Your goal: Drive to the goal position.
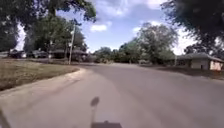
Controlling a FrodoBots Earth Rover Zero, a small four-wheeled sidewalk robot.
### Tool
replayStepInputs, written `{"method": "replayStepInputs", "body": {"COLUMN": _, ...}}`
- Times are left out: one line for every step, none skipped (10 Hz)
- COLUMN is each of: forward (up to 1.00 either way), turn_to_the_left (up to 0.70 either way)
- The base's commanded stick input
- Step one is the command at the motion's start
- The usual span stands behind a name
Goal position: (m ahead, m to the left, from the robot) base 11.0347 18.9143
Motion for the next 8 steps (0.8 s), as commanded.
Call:
{"method": "replayStepInputs", "body": {"forward": 1.00, "turn_to_the_left": 0.31}}
{"method": "replayStepInputs", "body": {"forward": 1.00, "turn_to_the_left": 0.40}}
{"method": "replayStepInputs", "body": {"forward": 1.00, "turn_to_the_left": 0.11}}
{"method": "replayStepInputs", "body": {"forward": 1.00, "turn_to_the_left": 0.00}}
{"method": "replayStepInputs", "body": {"forward": 1.00, "turn_to_the_left": 0.00}}
{"method": "replayStepInputs", "body": {"forward": 1.00, "turn_to_the_left": 0.00}}
{"method": "replayStepInputs", "body": {"forward": 1.00, "turn_to_the_left": 0.00}}
{"method": "replayStepInputs", "body": {"forward": 1.00, "turn_to_the_left": 0.00}}
